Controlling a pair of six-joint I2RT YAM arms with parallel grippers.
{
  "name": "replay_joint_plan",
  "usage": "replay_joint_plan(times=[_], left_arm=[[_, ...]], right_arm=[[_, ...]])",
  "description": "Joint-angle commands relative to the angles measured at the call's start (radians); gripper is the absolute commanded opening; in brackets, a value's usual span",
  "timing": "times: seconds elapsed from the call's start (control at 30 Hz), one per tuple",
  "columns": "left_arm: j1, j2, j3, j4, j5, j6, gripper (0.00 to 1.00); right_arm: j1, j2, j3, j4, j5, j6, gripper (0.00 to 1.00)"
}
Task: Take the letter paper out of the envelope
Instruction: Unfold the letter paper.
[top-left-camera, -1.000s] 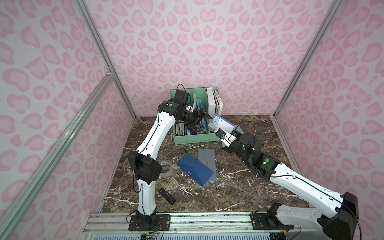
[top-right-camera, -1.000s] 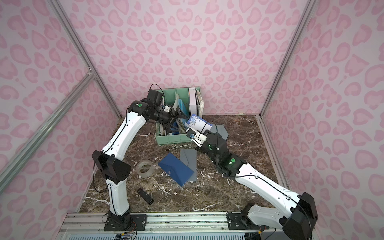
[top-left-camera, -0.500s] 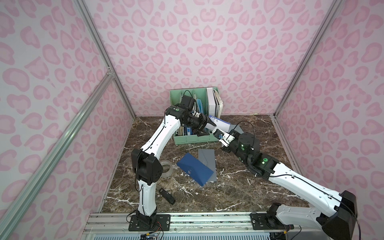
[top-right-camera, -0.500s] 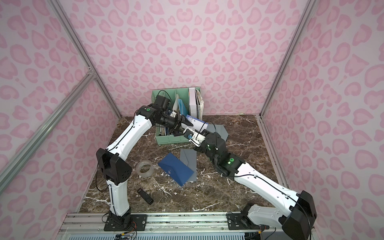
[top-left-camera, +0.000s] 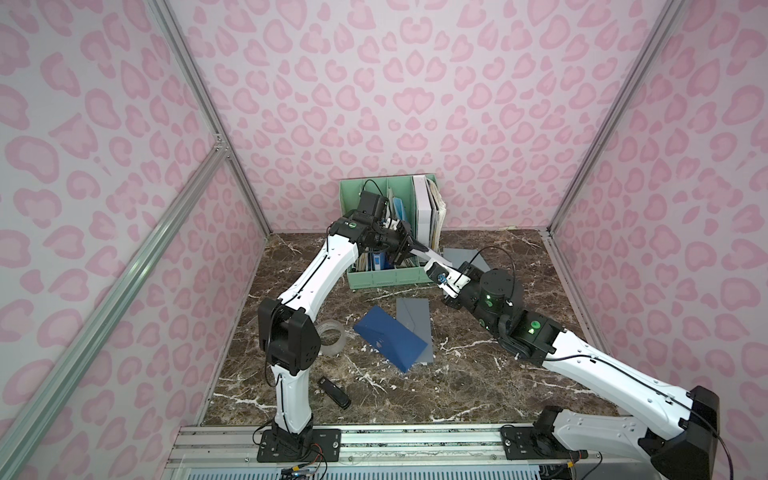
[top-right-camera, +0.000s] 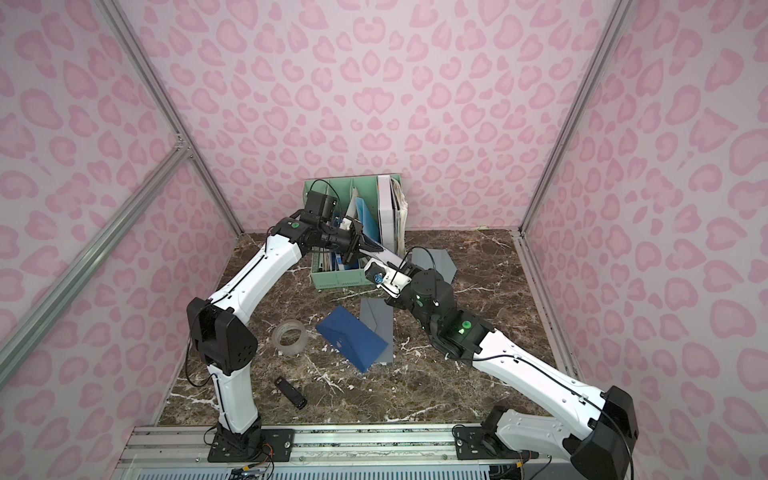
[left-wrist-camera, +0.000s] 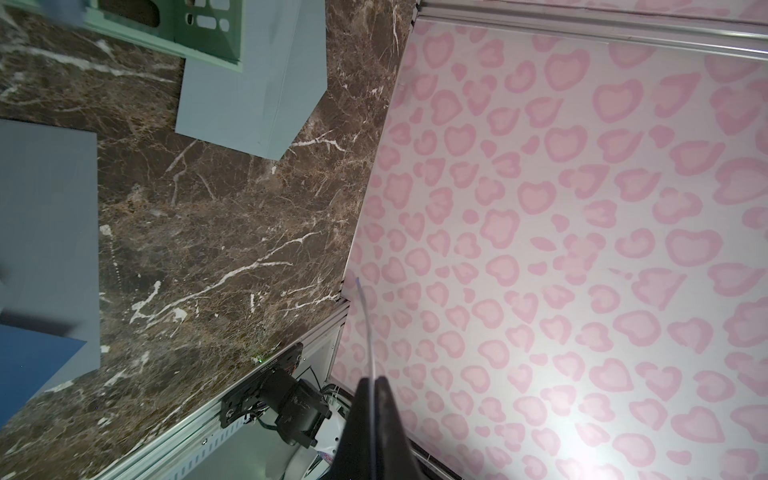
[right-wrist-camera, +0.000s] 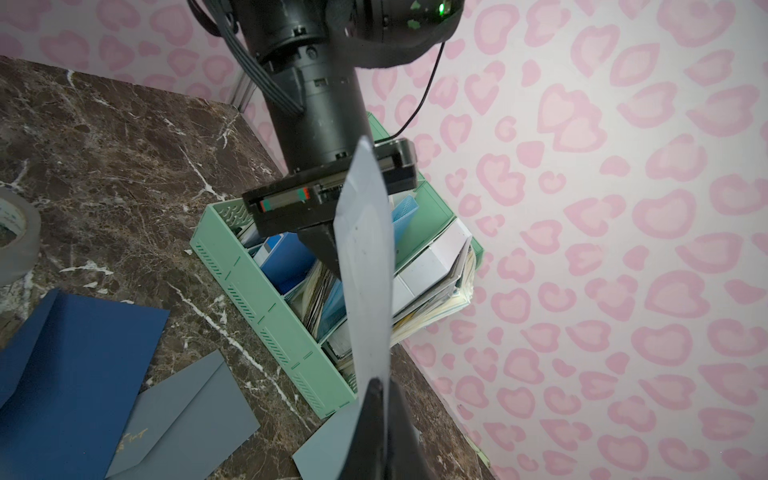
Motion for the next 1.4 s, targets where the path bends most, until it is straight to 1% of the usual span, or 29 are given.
replay_joint_plan(times=[0.0,0.03,0.17,0.27,0.5,0.57,0.8,0.83,0.9,0.93,0.97,1.07,1.17,1.27,1.33,1.37], left_arm=[[0.012,-0.010,0.003,0.071,-0.006,-0.035,0.00],[0.016,-0.010,0.004,0.079,-0.007,-0.039,0.00],[0.023,-0.003,0.013,0.113,-0.001,-0.061,0.00],[0.023,0.004,0.022,0.125,0.009,-0.072,0.00],[0.023,0.005,0.024,0.138,0.019,-0.075,0.00],[0.023,0.007,0.026,0.146,0.023,-0.079,0.00],[0.023,0.005,0.018,0.160,0.032,-0.085,0.00],[0.024,0.005,0.018,0.162,0.032,-0.085,0.00],[0.026,0.003,0.016,0.169,0.028,-0.082,0.00],[0.029,-0.001,0.016,0.168,0.022,-0.073,0.00],[0.032,-0.005,0.016,0.169,0.012,-0.060,0.00],[0.053,-0.023,0.016,0.180,-0.026,-0.010,0.00],[0.067,-0.044,0.021,0.214,-0.075,0.044,0.00],[0.072,-0.058,0.022,0.257,-0.112,0.089,0.00],[0.074,-0.065,0.024,0.268,-0.129,0.116,0.00],[0.075,-0.068,0.022,0.283,-0.130,0.126,0.00]], right_arm=[[0.023,-0.015,-0.012,-0.015,0.019,-0.015,0.00],[0.033,-0.018,-0.016,-0.031,0.016,-0.019,0.02],[0.060,-0.027,-0.040,-0.078,0.016,-0.016,0.04],[0.064,-0.028,-0.056,-0.092,0.014,0.010,0.11],[0.063,0.016,-0.057,-0.112,0.038,0.072,0.21],[0.060,0.029,-0.055,-0.109,0.056,0.115,0.25],[-0.010,0.061,-0.001,-0.165,-0.038,0.249,0.35],[-0.027,0.063,0.010,-0.178,-0.068,0.271,0.38],[-0.066,0.060,0.043,-0.215,-0.153,0.325,0.50],[-0.090,0.054,0.067,-0.244,-0.220,0.372,0.58],[-0.124,0.043,0.088,-0.267,-0.297,0.419,0.64],[-0.227,-0.002,0.121,-0.310,-0.522,0.535,0.79],[-0.295,-0.047,0.129,-0.342,-0.672,0.606,0.89],[-0.336,-0.084,0.132,-0.366,-0.748,0.673,0.97],[-0.391,-0.102,0.133,-0.358,-0.819,0.727,0.98],[-0.418,-0.107,0.138,-0.359,-0.823,0.760,0.98]])
